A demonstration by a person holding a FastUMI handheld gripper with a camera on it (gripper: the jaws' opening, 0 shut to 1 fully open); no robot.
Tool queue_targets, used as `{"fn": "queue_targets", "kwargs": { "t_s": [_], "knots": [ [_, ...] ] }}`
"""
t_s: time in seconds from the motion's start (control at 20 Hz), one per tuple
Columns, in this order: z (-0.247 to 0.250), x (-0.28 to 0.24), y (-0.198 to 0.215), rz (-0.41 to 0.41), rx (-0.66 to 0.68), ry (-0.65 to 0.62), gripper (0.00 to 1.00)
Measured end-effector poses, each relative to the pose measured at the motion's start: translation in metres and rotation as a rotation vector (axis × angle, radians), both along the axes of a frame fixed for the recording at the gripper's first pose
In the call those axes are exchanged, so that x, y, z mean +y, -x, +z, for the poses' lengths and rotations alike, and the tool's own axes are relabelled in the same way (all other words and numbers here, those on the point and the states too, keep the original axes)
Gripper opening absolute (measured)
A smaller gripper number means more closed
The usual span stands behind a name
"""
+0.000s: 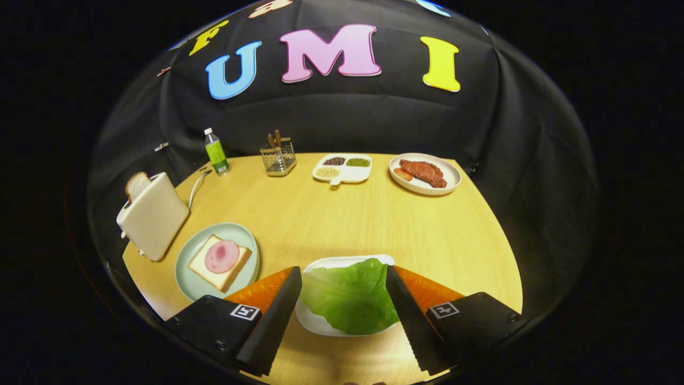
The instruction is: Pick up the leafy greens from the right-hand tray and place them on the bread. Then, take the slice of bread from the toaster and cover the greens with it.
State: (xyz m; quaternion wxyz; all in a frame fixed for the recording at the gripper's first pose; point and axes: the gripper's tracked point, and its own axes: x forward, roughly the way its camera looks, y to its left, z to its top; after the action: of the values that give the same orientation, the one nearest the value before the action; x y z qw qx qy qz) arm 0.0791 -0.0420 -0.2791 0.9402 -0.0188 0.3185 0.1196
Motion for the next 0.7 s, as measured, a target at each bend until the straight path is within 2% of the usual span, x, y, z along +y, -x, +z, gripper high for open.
{"fn": "queue_targets", "kwargs": {
  "t_s": [0.45, 0.7],
  "knots": [
    [-0.070, 0.008, -0.011, 0.099, 0.108, 0.095, 1.00],
    [-0.071, 0.008, -0.011, 0.117, 0.118, 0.086, 0.99]
  ]
}}
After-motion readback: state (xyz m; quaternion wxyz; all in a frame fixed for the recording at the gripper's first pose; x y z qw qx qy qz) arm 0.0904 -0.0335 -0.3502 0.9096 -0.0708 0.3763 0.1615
